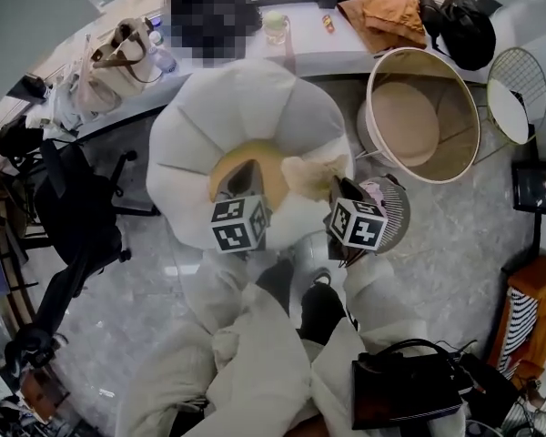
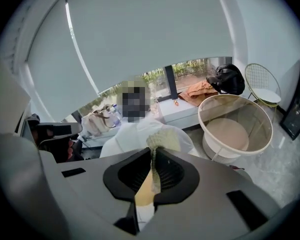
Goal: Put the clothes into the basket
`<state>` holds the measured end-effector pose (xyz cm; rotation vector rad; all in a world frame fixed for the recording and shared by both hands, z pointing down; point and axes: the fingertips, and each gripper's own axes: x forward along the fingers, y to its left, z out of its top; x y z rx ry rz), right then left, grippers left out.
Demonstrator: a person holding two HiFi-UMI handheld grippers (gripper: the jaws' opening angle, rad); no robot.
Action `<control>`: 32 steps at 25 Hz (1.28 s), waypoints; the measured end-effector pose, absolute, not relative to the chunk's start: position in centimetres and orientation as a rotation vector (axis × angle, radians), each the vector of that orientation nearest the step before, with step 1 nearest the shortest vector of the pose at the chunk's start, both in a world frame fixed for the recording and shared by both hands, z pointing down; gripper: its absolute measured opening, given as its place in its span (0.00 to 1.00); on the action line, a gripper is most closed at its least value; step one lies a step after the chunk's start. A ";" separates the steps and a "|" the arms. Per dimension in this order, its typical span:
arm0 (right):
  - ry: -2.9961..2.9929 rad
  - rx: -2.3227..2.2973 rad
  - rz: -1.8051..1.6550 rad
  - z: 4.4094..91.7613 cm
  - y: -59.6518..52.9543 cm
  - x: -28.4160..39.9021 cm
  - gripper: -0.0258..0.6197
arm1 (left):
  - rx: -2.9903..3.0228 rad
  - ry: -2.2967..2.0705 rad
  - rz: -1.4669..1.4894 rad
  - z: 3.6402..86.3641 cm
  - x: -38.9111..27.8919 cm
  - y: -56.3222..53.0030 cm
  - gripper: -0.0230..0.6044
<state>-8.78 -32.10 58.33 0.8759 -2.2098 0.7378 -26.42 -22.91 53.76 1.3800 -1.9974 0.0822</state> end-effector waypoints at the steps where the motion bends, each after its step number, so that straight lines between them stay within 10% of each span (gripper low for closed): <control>1: -2.218 0.895 0.733 57.5 -32.4 -8.3 0.11 | 1.396 -1.996 0.075 53.1 -26.2 -23.4 0.05; 32: -2.273 1.311 0.704 41.2 -36.1 13.4 0.11 | 1.953 -1.623 0.161 41.2 0.2 -34.2 0.05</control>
